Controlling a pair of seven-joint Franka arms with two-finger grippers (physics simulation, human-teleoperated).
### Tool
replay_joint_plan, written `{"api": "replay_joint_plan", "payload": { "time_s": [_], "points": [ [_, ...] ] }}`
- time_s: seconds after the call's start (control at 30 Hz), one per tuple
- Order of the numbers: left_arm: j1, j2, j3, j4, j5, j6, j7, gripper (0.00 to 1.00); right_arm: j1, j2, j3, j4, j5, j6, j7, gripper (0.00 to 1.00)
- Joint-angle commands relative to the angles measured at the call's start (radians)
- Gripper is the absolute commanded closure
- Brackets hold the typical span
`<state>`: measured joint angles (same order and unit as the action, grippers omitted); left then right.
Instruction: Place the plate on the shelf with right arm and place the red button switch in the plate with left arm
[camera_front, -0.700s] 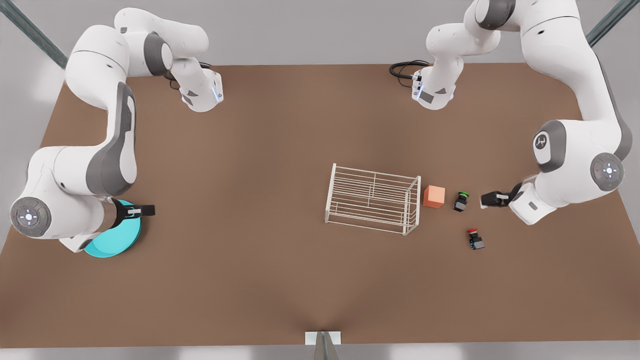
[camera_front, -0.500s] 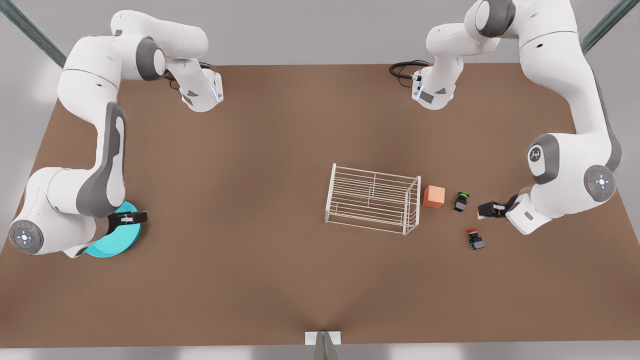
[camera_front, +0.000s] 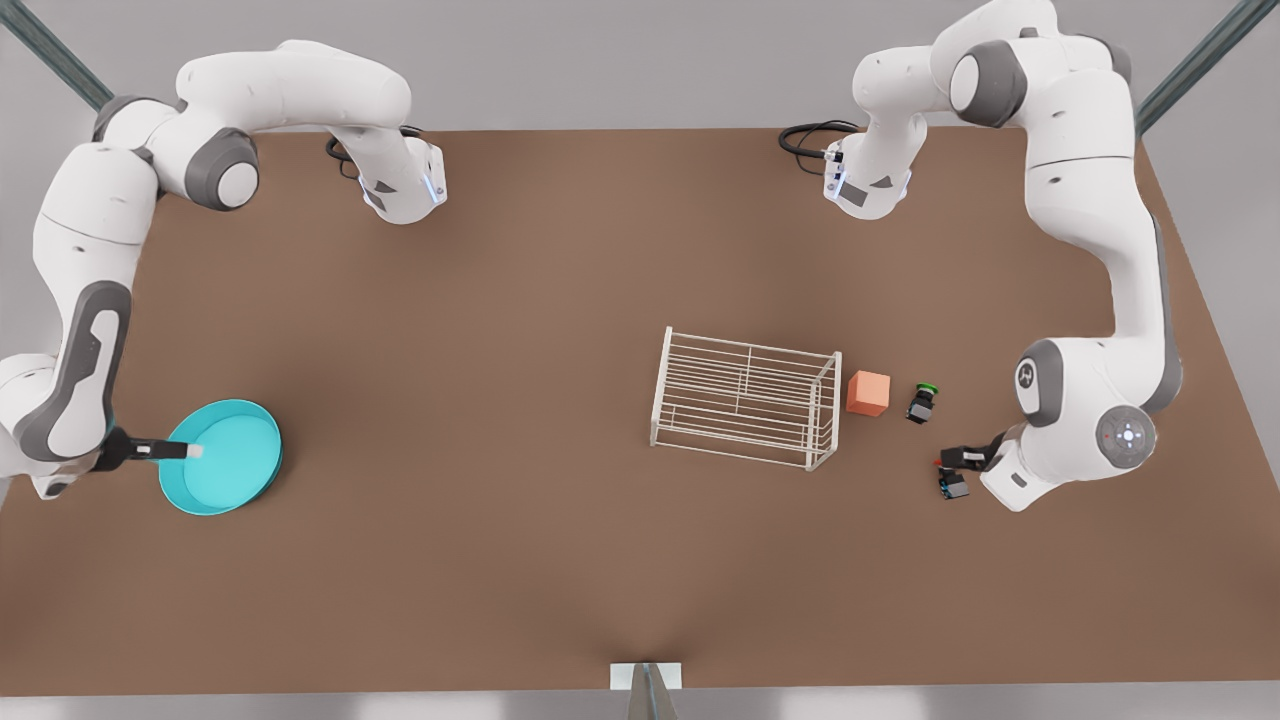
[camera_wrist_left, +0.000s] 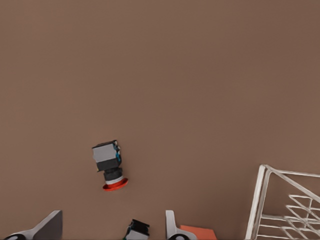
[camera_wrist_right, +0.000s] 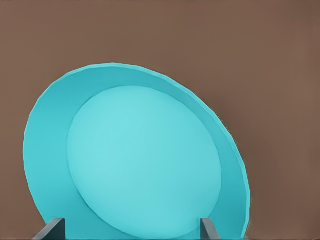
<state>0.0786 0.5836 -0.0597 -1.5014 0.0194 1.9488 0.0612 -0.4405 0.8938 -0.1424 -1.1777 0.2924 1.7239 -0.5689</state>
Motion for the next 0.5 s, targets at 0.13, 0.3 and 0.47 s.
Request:
{"api": "replay_joint_plan", "payload": {
  "time_s": [0.13, 0.3, 0.47],
  "points": [
    [0.0, 0.058, 0.0, -0.051, -0.001, 0.176, -0.164, 0.0, -0.063, 0.043, -0.016, 0.046, 0.036, 0.141, -0.76, 0.0],
    [0.038, 0.061, 0.0, -0.091, -0.001, 0.214, -0.227, 0.0, 0.005, 0.063, -0.022, 0.033, -0.079, 0.258, -0.625, 0.0],
    [0.036, 0.085, 0.0, -0.097, 0.001, 0.291, -0.267, 0.0, -0.012, 0.079, -0.023, -0.005, -0.055, 0.321, -0.666, 0.0]
  ]
}}
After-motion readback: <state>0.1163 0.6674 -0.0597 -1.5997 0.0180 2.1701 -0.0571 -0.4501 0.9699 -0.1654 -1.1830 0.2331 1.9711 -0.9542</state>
